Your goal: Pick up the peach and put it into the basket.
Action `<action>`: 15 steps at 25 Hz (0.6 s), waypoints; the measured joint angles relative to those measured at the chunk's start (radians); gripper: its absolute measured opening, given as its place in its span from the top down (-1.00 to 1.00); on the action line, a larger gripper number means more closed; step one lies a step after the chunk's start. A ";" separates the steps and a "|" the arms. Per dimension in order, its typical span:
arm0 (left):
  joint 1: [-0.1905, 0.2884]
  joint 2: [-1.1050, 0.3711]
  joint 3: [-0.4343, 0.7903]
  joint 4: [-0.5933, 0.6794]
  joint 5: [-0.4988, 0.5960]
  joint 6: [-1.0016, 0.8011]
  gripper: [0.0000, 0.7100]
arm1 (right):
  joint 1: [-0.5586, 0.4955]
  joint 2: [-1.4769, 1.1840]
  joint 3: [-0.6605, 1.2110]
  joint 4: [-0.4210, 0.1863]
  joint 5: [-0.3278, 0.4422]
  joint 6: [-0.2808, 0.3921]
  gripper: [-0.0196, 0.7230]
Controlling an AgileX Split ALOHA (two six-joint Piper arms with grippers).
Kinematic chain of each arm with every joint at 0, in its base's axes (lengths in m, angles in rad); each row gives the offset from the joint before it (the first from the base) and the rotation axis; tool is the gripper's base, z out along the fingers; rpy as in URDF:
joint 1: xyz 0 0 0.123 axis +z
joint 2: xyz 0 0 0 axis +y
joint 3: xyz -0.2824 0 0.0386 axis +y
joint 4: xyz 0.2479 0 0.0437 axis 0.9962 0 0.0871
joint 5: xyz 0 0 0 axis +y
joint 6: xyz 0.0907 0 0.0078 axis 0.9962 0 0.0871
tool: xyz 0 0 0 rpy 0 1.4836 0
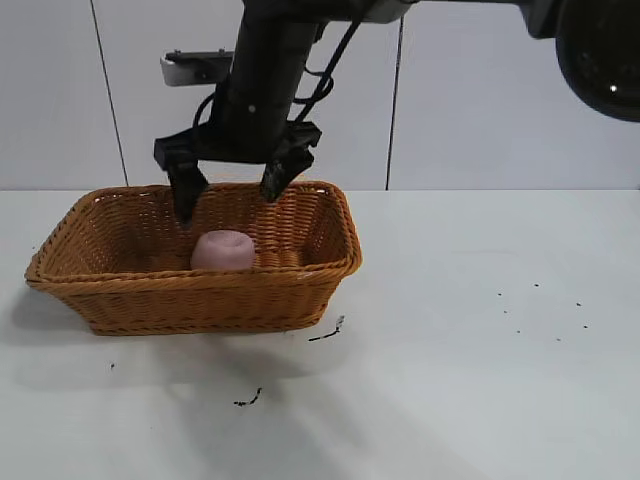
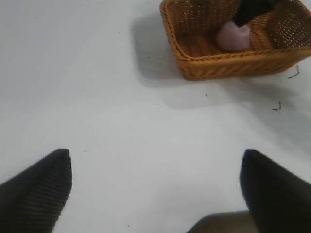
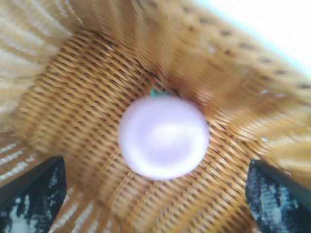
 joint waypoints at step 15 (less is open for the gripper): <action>0.000 0.000 0.000 0.000 0.000 0.000 -0.95 | -0.439 -0.004 0.002 -0.011 0.068 0.000 -0.91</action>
